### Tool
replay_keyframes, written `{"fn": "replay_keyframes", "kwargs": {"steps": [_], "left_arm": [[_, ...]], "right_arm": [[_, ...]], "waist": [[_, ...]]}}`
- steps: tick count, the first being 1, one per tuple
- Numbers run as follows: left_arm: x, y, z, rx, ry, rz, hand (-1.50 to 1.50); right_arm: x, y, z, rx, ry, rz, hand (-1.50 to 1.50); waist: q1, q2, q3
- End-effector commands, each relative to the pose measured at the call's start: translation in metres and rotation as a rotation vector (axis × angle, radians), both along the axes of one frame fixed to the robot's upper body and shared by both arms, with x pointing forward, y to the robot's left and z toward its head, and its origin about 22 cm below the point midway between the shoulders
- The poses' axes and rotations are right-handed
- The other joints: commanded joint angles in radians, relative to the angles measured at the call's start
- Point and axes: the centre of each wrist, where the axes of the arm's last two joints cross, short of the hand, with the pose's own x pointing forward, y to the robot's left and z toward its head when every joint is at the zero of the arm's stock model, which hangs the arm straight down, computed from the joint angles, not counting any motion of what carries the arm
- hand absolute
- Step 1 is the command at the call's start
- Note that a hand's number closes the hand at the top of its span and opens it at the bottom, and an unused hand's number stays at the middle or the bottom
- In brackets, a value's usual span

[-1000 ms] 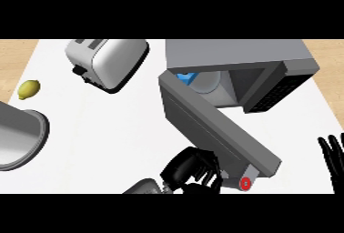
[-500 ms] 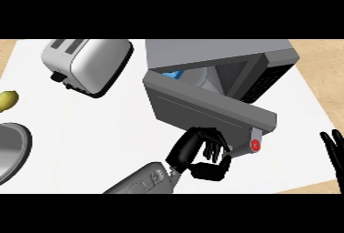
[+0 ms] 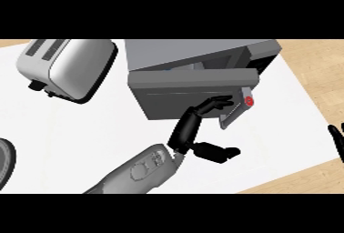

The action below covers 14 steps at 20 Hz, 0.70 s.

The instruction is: Pick up the milk, place it into the microwave and close the microwave

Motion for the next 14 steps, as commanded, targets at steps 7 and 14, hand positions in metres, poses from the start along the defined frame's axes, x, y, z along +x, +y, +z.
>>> {"fn": "replay_keyframes", "kwargs": {"steps": [7, 14], "left_arm": [[0.029, -0.007, 0.023, -0.048, -0.060, 0.073, -1.50], [0.041, -0.009, 0.031, -0.063, -0.072, 0.112, -1.50]], "right_arm": [[0.014, -0.001, 0.023, 0.014, -0.048, 0.102, -1.50], [0.025, -0.001, 0.035, 0.022, -0.075, 0.140, -1.50]], "waist": [[-0.059, 0.020, 0.002], [-0.085, 0.030, 0.002]]}}
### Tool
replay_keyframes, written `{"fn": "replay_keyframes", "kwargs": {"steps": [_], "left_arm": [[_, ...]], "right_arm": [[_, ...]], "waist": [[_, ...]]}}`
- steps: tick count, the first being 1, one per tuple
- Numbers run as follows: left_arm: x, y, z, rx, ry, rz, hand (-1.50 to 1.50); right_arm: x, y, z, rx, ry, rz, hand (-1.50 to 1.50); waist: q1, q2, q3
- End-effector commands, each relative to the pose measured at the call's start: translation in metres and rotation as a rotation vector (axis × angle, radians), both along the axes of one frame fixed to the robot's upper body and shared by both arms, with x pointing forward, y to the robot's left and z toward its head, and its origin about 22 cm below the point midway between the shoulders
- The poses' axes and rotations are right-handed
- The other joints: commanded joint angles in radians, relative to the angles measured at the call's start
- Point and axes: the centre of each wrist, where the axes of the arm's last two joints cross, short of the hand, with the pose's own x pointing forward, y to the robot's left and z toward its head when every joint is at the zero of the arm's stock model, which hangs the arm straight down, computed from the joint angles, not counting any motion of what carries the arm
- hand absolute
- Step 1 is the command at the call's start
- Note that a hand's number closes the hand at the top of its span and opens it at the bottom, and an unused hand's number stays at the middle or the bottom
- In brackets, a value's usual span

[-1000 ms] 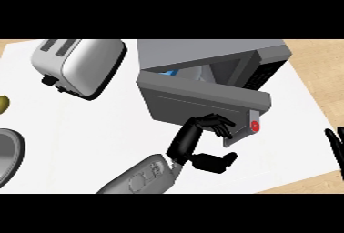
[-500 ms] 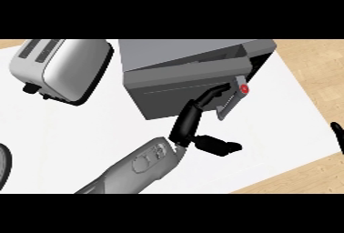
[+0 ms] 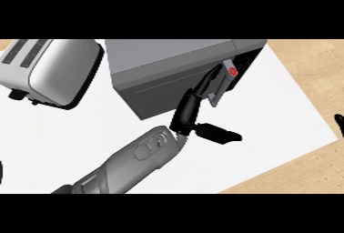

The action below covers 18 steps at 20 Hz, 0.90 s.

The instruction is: Pick up the milk, place it into the microwave and close the microwave

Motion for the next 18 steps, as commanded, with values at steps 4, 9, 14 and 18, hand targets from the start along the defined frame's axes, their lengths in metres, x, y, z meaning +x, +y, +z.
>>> {"fn": "replay_keyframes", "kwargs": {"steps": [4, 9, 14, 18], "left_arm": [[0.011, -0.003, 0.009, -0.029, -0.020, 0.033, -1.50], [0.013, -0.004, 0.009, -0.032, -0.034, 0.039, -1.50], [0.015, -0.004, 0.008, -0.041, -0.044, 0.043, -1.50], [0.013, -0.003, 0.002, -0.044, -0.034, 0.060, -1.50]], "right_arm": [[0.010, -0.003, 0.013, 0.000, -0.021, 0.052, -1.50], [0.013, -0.004, 0.016, 0.005, -0.012, 0.063, -1.50], [0.016, -0.012, 0.022, -0.010, -0.004, 0.041, -1.50], [0.020, -0.012, 0.031, -0.010, -0.018, 0.054, -1.50]], "waist": [[-0.023, 0.011, 0.001], [-0.042, 0.009, 0.002], [-0.047, 0.013, 0.003], [-0.054, 0.011, 0.001]]}}
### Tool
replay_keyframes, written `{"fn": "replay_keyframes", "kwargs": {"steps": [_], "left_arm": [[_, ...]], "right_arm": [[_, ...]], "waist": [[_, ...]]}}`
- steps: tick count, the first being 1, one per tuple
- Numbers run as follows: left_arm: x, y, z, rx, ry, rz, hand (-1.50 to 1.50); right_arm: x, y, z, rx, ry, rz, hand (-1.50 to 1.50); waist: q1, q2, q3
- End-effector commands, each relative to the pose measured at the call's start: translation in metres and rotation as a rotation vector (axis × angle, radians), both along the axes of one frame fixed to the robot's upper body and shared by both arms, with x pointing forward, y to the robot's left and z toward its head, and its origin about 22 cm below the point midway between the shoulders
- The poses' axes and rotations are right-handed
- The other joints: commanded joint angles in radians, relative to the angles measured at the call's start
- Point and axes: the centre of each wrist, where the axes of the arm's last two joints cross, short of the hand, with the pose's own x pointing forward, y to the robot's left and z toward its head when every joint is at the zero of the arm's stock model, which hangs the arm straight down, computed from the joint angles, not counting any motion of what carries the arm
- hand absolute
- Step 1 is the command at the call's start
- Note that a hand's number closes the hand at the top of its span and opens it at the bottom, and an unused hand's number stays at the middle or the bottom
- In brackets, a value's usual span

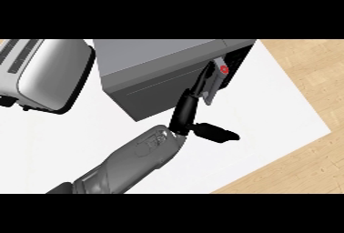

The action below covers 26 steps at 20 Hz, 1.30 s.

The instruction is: Pick up the milk, place it into the microwave and close the microwave

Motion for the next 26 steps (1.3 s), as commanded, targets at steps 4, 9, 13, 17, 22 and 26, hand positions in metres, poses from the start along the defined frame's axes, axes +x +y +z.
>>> {"fn": "replay_keyframes", "kwargs": {"steps": [4, 9, 13, 17, 22, 26], "left_arm": [[0.014, -0.005, 0.012, -0.011, 0.006, 0.029, -1.50], [0.016, -0.004, 0.010, -0.013, -0.010, 0.035, -1.50], [0.013, -0.004, 0.006, -0.021, -0.006, 0.034, -1.50], [0.017, -0.005, 0.009, -0.024, -0.010, 0.039, -1.50], [0.018, -0.005, 0.009, -0.030, -0.014, 0.036, -1.50], [0.017, -0.004, 0.006, -0.034, -0.006, 0.037, -1.50]], "right_arm": [[0.004, -0.005, 0.008, -0.010, 0.007, 0.012, -1.50], [0.006, -0.008, 0.012, 0.006, 0.007, 0.017, -1.50], [0.010, -0.009, 0.019, 0.000, -0.003, 0.030, -1.50], [0.010, -0.011, 0.019, -0.009, 0.010, 0.039, -1.50], [0.014, -0.010, 0.025, -0.006, 0.008, 0.049, -1.50], [0.014, -0.012, 0.029, -0.012, 0.005, 0.072, -1.50]], "waist": [[-0.014, 0.006, 0.002], [-0.018, 0.004, 0.003], [-0.026, 0.010, 0.002], [-0.027, 0.007, 0.003], [-0.020, 0.011, 0.002], [-0.028, 0.008, 0.002]]}}
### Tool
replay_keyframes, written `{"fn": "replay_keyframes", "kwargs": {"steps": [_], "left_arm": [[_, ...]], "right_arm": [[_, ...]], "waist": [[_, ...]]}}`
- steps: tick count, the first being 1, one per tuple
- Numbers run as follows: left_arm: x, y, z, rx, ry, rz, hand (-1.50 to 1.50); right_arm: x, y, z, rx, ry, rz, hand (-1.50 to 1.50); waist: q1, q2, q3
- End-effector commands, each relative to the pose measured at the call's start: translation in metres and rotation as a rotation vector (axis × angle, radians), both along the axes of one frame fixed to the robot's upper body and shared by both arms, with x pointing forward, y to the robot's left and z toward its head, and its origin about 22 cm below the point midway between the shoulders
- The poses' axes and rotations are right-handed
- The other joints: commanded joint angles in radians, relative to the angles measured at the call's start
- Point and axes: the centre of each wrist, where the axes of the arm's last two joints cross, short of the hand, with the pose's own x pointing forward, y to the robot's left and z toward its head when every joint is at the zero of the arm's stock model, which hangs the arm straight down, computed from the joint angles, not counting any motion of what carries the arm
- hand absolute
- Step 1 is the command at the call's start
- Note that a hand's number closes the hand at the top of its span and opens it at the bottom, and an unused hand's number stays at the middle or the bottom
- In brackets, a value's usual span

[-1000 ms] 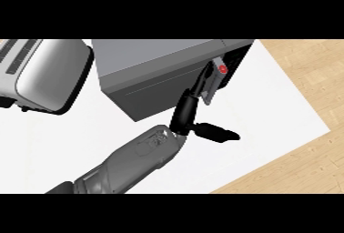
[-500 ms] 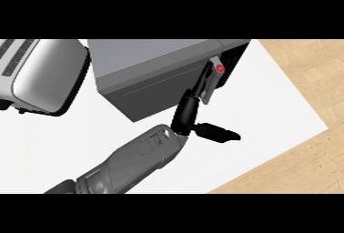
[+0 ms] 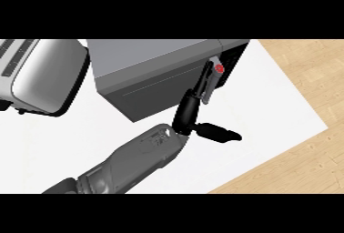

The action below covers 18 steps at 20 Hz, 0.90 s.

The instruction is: Pick up the milk, place it into the microwave and close the microwave

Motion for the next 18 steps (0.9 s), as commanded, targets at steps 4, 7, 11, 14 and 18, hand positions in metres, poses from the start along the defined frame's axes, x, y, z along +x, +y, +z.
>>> {"fn": "replay_keyframes", "kwargs": {"steps": [4, 7, 11, 14, 18], "left_arm": [[0.015, 0.000, 0.011, -0.007, 0.019, 0.043, -1.50], [0.017, 0.007, 0.004, -0.036, 0.138, 0.091, -1.50], [0.023, 0.007, 0.003, 0.080, 0.078, 0.040, 1.50], [0.043, 0.038, -0.002, 0.233, -0.033, 0.176, -1.50], [0.056, 0.053, 0.002, 0.287, -0.050, 0.276, -1.50]], "right_arm": [[0.004, 0.000, 0.005, 0.006, -0.003, 0.031, -1.50], [0.003, -0.001, 0.009, 0.007, -0.008, 0.025, -1.50], [0.003, -0.002, 0.011, -0.003, 0.000, 0.032, -1.50], [0.002, -0.005, 0.013, -0.002, 0.004, 0.015, -1.50], [0.000, -0.007, 0.014, -0.007, 0.011, 0.004, -1.50]], "waist": [[-0.004, 0.008, 0.001], [-0.003, 0.011, -0.001], [0.009, 0.004, 0.009], [0.030, -0.005, 0.016], [0.060, -0.009, 0.016]]}}
